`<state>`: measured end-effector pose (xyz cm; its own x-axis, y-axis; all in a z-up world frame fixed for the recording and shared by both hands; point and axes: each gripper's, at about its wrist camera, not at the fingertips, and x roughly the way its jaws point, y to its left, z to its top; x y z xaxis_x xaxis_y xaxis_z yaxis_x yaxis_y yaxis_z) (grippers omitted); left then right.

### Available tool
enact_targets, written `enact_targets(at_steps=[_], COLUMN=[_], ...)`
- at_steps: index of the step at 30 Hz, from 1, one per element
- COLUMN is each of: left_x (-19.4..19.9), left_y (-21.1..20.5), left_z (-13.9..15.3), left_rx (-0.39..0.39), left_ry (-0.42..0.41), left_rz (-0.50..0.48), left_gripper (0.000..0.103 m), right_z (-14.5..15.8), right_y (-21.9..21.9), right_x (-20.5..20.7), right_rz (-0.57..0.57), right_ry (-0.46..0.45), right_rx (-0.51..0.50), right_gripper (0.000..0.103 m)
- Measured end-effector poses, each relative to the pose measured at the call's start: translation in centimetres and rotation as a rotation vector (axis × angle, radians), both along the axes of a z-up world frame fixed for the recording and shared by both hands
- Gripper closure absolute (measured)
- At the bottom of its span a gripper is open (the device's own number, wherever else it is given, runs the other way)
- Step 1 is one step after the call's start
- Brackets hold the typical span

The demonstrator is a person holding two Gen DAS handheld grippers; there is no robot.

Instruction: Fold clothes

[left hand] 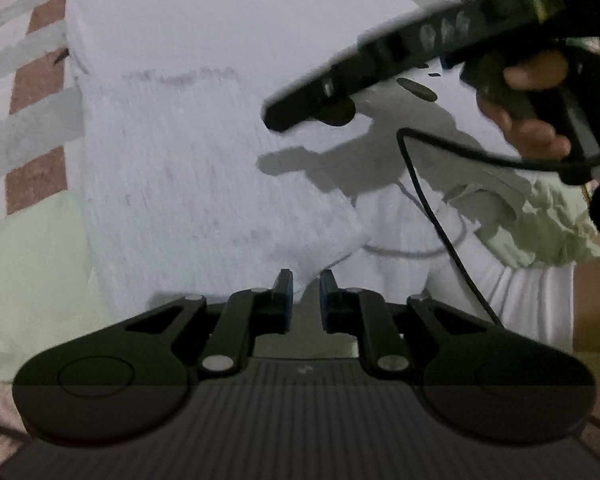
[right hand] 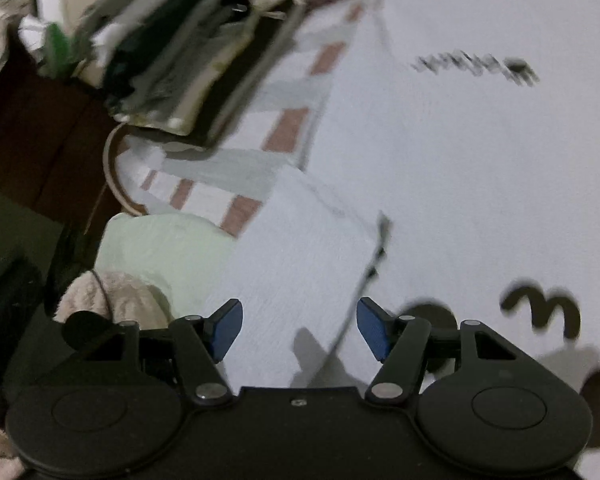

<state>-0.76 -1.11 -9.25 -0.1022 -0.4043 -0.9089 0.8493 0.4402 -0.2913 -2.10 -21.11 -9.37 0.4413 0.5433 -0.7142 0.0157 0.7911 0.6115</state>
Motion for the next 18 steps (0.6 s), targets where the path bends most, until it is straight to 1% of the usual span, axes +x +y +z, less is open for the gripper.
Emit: enact_targets(at_steps=[2, 3, 4, 5, 6, 7, 8, 9, 10, 11, 13, 15, 17, 18], left_x=[1.0, 1.8, 2.5, 3.3, 4.1, 4.9, 5.5, 6.0, 6.4, 6.8, 7.0, 7.4, 7.4, 7.4], left_y=[0.7, 1.1, 1.5, 2.0, 2.4, 2.8, 2.8, 2.8, 2.6, 2.5, 3.0, 3.4, 3.3, 3.2], left_z=[1.9, 2.9, 3.9, 5.0, 6.0, 7.1, 6.7, 6.2, 5.1, 4.0, 1.8, 0.9, 1.1, 1.3], left_rx=[-0.008, -0.013, -0.018, -0.023, -0.028, -0.033, -0.027, -0.02, -0.005, 0.011, 0.05, 0.069, 0.056, 0.049], left_ry=[-0.09, -0.144, -0.198, -0.252, -0.305, -0.359, -0.333, -0.301, -0.265, -0.229, -0.219, -0.239, -0.269, -0.284], left_rz=[0.045, 0.079, 0.112, 0.146, 0.179, 0.212, 0.226, 0.239, 0.26, 0.282, 0.372, 0.436, 0.461, 0.473], left_gripper=[0.087, 0.087, 0.087, 0.086, 0.082, 0.081, 0.076, 0.067, 0.064, 0.062, 0.065, 0.065, 0.066, 0.065], right_z=[-0.7, -0.7, -0.5, -0.5, -0.5, -0.6, -0.8, -0.9, -1.0, -1.0, -1.0, -1.1, -1.4, -1.4], right_y=[0.3, 0.8, 1.4, 2.1, 3.0, 3.9, 4.9, 5.8, 6.4, 6.7, 7.3, 7.8, 8.7, 9.0], right_x=[-0.9, -1.4, -1.9, -2.3, -2.4, -2.6, -2.7, -2.9, -3.1, -3.2, -3.4, -3.9, -4.6, -4.8], right_rz=[0.004, 0.043, 0.094, 0.137, 0.176, 0.212, 0.245, 0.277, 0.295, 0.304, 0.324, 0.355, 0.423, 0.44], right_ry=[0.01, -0.021, -0.066, -0.087, -0.092, -0.093, -0.095, -0.098, -0.096, -0.091, -0.081, -0.07, -0.061, -0.073], right_rx=[0.004, 0.012, 0.021, 0.014, -0.005, -0.047, -0.109, -0.169, -0.195, -0.199, -0.212, -0.236, -0.256, -0.265], right_gripper=[0.035, 0.036, 0.046, 0.058, 0.062, 0.065, 0.065, 0.065, 0.065, 0.065, 0.065, 0.064, 0.061, 0.06])
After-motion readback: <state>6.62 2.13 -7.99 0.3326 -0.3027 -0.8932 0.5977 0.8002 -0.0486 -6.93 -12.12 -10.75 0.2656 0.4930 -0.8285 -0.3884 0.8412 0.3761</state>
